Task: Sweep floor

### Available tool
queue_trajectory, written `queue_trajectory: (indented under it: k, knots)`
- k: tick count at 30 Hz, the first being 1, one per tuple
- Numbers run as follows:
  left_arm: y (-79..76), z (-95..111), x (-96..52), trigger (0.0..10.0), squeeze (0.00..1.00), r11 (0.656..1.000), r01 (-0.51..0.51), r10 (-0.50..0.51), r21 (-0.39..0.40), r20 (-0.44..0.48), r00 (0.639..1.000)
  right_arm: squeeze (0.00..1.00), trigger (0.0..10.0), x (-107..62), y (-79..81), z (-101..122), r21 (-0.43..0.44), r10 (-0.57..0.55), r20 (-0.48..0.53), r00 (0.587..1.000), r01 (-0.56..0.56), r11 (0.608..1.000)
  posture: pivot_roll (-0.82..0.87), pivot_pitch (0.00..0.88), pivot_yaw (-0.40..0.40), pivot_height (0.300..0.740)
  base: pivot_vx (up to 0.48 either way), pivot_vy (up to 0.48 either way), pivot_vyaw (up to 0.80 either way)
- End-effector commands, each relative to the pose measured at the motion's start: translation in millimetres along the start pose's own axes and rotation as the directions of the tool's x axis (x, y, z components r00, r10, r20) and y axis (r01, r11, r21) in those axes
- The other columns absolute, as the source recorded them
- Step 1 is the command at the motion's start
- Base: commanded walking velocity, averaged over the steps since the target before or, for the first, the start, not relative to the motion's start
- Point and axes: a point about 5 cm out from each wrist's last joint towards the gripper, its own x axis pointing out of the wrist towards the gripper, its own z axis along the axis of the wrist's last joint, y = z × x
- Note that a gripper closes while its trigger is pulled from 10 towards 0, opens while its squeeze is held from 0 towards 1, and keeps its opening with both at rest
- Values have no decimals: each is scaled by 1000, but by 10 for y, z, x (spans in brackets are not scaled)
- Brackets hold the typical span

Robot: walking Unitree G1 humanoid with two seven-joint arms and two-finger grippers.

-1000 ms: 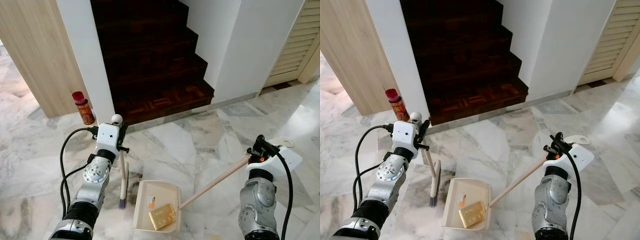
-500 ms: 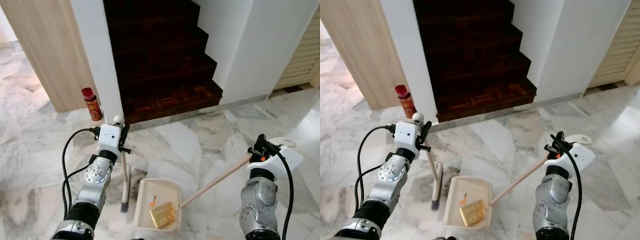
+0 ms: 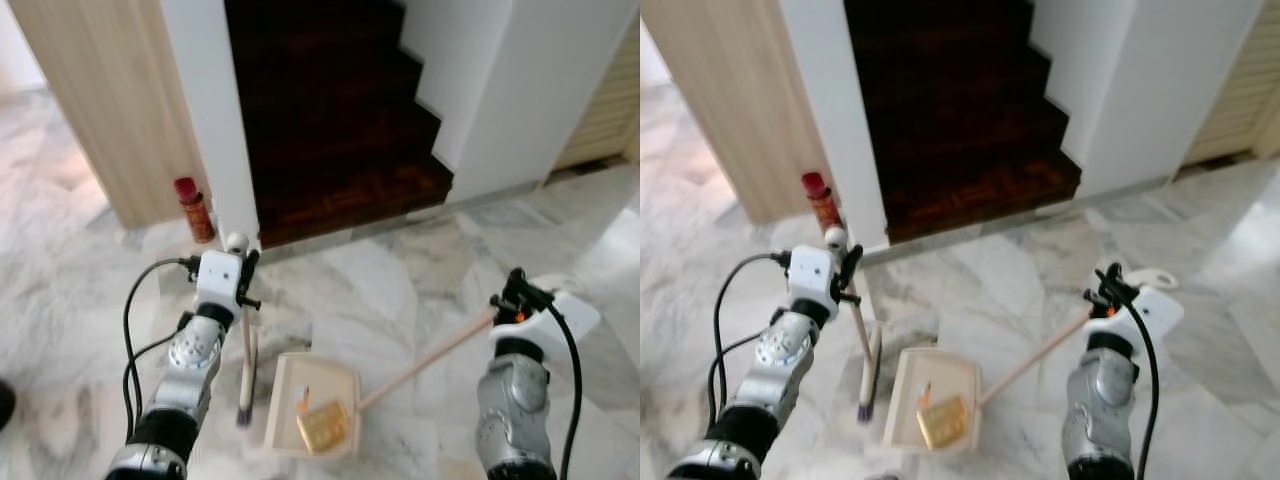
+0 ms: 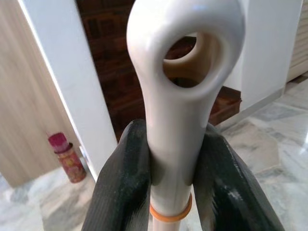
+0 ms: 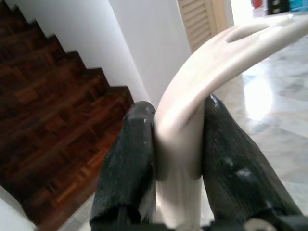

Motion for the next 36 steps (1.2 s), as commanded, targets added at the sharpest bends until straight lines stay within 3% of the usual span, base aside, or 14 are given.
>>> queue_trajectory:
  k: [1, 19, 25, 36]
  knots:
    - [83, 85, 28, 10000, 0, 999, -14, 13, 30, 32, 999, 0, 10000, 42, 130, 89, 32, 29, 42, 999, -30, 999, 81, 31, 9, 740, 0, 360, 0]
    - [78, 88, 33, 10000, 0, 1000, -9, 8, 30, 29, 1000, 0, 10000, 51, 131, 103, 24, 28, 52, 998, -29, 999, 82, 41, 10, 740, 0, 358, 0]
    - [77, 85, 28, 10000, 0, 1000, -8, 7, 30, 28, 1000, 0, 10000, 45, 122, 105, 21, 21, 53, 998, -23, 1000, 83, 36, 10, 740, 0, 358, 710]
    - [69, 80, 24, 10000, 0, 1000, -2, 1, 28, 26, 1000, 0, 10000, 48, 133, 93, 32, 25, 49, 999, -26, 999, 85, 21, 12, 740, 0, 356, 0]
